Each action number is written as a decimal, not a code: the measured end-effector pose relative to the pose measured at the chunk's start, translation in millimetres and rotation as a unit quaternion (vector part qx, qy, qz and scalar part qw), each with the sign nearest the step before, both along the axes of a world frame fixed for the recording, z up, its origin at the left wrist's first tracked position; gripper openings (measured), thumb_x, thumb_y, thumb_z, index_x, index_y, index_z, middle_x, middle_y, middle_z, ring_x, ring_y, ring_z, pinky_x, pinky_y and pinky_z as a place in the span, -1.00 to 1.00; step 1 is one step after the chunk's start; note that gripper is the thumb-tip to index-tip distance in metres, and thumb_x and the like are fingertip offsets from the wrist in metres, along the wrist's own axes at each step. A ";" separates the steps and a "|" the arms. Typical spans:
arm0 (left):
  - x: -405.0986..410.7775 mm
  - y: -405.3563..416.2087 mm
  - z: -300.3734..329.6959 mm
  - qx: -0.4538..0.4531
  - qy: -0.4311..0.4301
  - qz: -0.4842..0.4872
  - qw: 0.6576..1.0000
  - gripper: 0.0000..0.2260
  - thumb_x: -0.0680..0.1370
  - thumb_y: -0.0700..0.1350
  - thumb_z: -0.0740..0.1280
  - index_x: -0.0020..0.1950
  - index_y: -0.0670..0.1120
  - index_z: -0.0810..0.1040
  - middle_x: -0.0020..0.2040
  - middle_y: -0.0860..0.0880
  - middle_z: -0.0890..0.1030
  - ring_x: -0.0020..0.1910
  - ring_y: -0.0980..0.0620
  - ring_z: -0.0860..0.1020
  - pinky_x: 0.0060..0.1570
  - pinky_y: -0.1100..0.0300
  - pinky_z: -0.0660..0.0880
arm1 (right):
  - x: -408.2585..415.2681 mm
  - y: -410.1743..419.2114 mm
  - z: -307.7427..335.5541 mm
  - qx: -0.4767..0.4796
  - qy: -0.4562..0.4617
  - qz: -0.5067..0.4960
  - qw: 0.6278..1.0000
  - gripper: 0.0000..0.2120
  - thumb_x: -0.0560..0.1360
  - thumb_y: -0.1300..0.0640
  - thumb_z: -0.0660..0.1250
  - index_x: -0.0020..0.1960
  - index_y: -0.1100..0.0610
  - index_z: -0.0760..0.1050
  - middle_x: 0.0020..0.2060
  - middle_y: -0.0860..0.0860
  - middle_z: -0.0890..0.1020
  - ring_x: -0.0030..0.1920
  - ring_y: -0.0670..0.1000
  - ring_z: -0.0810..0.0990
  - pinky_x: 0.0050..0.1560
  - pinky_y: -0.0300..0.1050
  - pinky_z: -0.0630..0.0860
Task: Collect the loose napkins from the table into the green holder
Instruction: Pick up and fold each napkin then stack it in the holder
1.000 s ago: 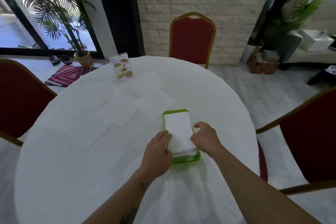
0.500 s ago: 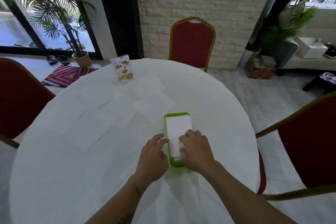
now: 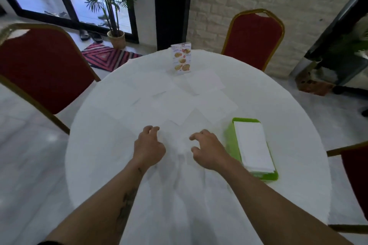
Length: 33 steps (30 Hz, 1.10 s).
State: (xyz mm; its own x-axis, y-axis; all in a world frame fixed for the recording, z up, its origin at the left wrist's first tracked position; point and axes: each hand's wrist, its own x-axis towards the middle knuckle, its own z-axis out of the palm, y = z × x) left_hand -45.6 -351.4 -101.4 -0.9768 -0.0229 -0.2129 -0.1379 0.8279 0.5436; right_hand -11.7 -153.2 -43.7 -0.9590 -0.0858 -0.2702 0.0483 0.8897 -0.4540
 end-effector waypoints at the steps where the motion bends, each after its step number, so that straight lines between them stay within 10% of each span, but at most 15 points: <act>1: -4.3 -10.7 -1.4 -0.020 -0.018 -0.013 1.000 -0.41 0.45 -0.13 0.21 0.49 -0.06 0.25 0.53 -0.07 0.21 0.45 -0.12 0.27 0.41 -0.04 0.28 | -1.0 -9.4 -3.0 0.002 -0.012 -0.001 1.000 -0.60 0.52 0.09 0.24 0.35 0.05 0.45 0.32 0.04 0.44 0.36 0.09 0.36 0.34 0.03 0.38; 9: -20.5 -70.5 -22.5 -0.160 -0.068 -0.176 0.969 -0.37 0.54 -0.05 0.14 0.57 0.00 -0.04 0.60 -0.04 -0.12 0.57 -0.05 -0.14 0.52 -0.14 -0.09 | -4.1 -51.8 -21.8 0.015 -0.068 -0.030 0.997 -0.57 0.52 0.10 0.22 0.39 0.04 0.41 0.34 0.04 0.42 0.35 0.08 0.38 0.32 0.01 0.40; 33: 92.3 -46.1 -16.3 -0.128 0.002 -0.403 0.906 -0.46 0.54 -0.11 0.11 0.53 0.10 0.14 0.59 0.05 0.03 0.56 0.05 -0.03 0.53 0.03 -0.12 | 77.0 -17.5 -51.9 -0.031 -0.118 -0.297 0.947 -0.41 0.46 0.16 0.24 0.48 0.14 0.28 0.39 0.15 0.33 0.38 0.21 0.35 0.33 0.01 0.35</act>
State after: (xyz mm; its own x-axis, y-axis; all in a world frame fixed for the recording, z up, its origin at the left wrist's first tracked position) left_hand 46.7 -397.5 -117.7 -0.6990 0.6499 -0.2984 0.5689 0.7582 0.3186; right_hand 65.3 -170.7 -95.6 -0.7565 0.4273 -0.4951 0.6387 0.6455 -0.4188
